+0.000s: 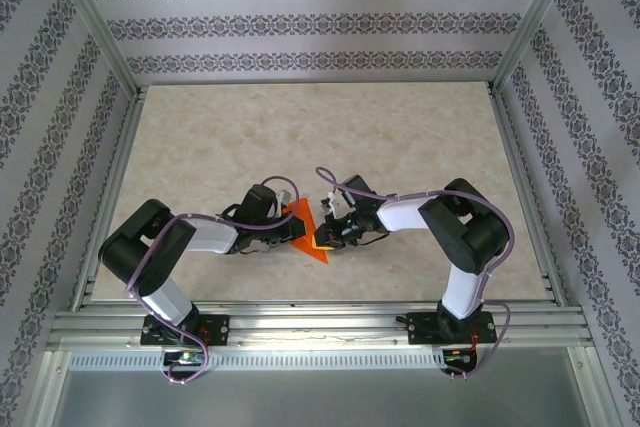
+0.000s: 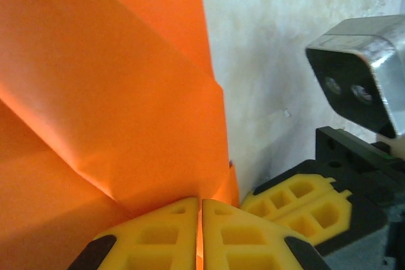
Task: Fold a paper plane with a square sheet of paper (pick it up from the middle)
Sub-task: Fourth fold the wing at the center of the table.
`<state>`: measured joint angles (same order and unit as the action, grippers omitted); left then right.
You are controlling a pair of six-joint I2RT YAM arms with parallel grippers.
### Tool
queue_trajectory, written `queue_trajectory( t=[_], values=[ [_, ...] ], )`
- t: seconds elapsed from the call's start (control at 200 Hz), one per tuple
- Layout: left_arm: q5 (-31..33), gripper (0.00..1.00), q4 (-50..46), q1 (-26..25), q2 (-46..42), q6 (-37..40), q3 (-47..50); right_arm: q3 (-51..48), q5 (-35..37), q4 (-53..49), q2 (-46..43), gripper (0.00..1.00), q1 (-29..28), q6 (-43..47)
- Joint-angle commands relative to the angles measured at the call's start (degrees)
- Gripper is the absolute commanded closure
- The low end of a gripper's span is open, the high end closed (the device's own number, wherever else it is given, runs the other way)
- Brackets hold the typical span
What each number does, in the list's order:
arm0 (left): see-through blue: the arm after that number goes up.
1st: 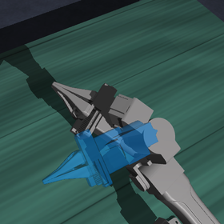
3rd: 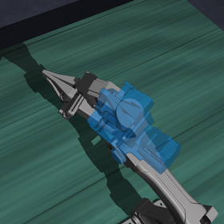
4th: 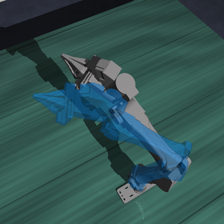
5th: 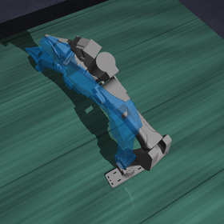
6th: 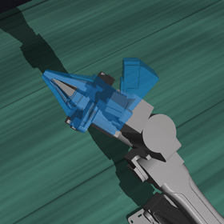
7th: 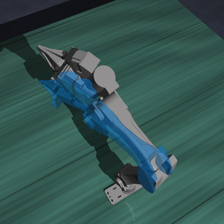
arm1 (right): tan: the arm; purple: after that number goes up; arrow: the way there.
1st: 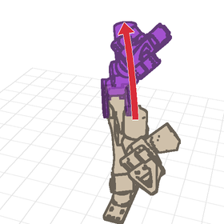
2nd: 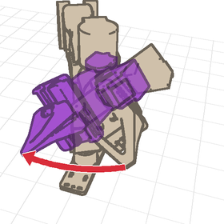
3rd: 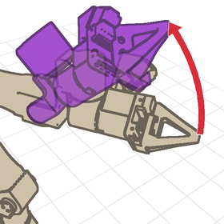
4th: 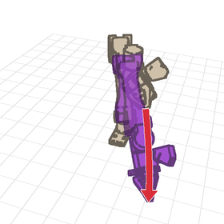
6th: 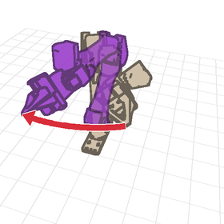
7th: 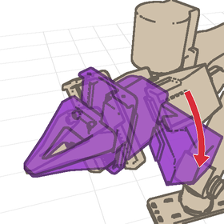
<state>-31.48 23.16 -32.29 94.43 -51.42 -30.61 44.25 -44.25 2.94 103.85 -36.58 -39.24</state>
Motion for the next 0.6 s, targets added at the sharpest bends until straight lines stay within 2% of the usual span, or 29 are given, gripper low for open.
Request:
queue_trajectory(
  t=[0.0,0.25,0.405,0.595],
  values=[
    [-0.07,0.88,4.52,-0.84,1.58,-0.34,0.33,-1.6,3.46,-7.07,1.01,1.0,0.8,-1.19],
    [6.47,0.88,-3.1,-0.21,0.67,0.65,-1.43,-2.1,3.91,-7.82,0.71,1.0,0.63,-0.57],
    [7.54,0.89,-3.38,2.11,0.14,0.91,-1.94,-2.41,3.99,-8.12,0.71,1.0,0.67,-0.13],
    [5.4,0.89,-3.38,4.49,1.99,1.58,-5.7,-2.55,4.13,-8.67,0.82,1.0,0.69,0.4]
  ],
)
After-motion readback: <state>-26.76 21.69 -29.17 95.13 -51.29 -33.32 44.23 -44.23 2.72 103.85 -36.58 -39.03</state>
